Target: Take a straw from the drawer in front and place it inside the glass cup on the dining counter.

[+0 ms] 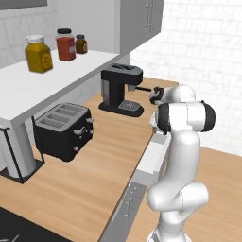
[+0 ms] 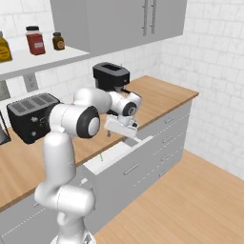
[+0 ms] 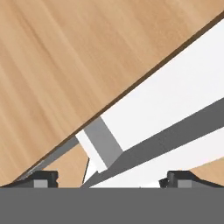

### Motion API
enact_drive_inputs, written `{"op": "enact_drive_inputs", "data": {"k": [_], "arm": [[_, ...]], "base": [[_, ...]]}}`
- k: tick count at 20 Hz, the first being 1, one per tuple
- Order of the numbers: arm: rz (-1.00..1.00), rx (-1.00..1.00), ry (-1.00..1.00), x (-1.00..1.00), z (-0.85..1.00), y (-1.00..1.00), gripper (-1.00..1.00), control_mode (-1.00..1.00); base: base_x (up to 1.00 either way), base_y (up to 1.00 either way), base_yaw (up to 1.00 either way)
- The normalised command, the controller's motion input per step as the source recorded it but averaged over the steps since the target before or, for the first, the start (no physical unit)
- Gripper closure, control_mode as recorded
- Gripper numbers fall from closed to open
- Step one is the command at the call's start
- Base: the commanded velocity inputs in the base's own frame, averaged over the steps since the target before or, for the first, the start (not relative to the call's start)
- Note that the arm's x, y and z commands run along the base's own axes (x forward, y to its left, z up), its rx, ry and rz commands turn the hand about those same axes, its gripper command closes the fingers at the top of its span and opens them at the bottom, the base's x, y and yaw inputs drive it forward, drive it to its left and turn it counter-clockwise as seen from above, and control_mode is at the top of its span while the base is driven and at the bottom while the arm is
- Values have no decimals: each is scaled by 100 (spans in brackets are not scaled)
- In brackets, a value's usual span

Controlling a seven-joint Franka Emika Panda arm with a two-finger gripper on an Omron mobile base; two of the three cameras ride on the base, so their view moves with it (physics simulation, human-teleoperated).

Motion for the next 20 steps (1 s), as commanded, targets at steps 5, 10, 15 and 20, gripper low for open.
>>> {"op": "enact_drive_inputs", "data": {"k": [5,10,15,20], "arm": [[19,0,1,6,-34,0,-100,-100],[19,0,0,6,-33,0,-100,-100],[17,0,0,5,-34,0,-100,-100],[13,0,0,1,-32,0,-100,-100]], "base": [[0,0,0],[0,0,0],[0,0,0],[0,0,0]]}}
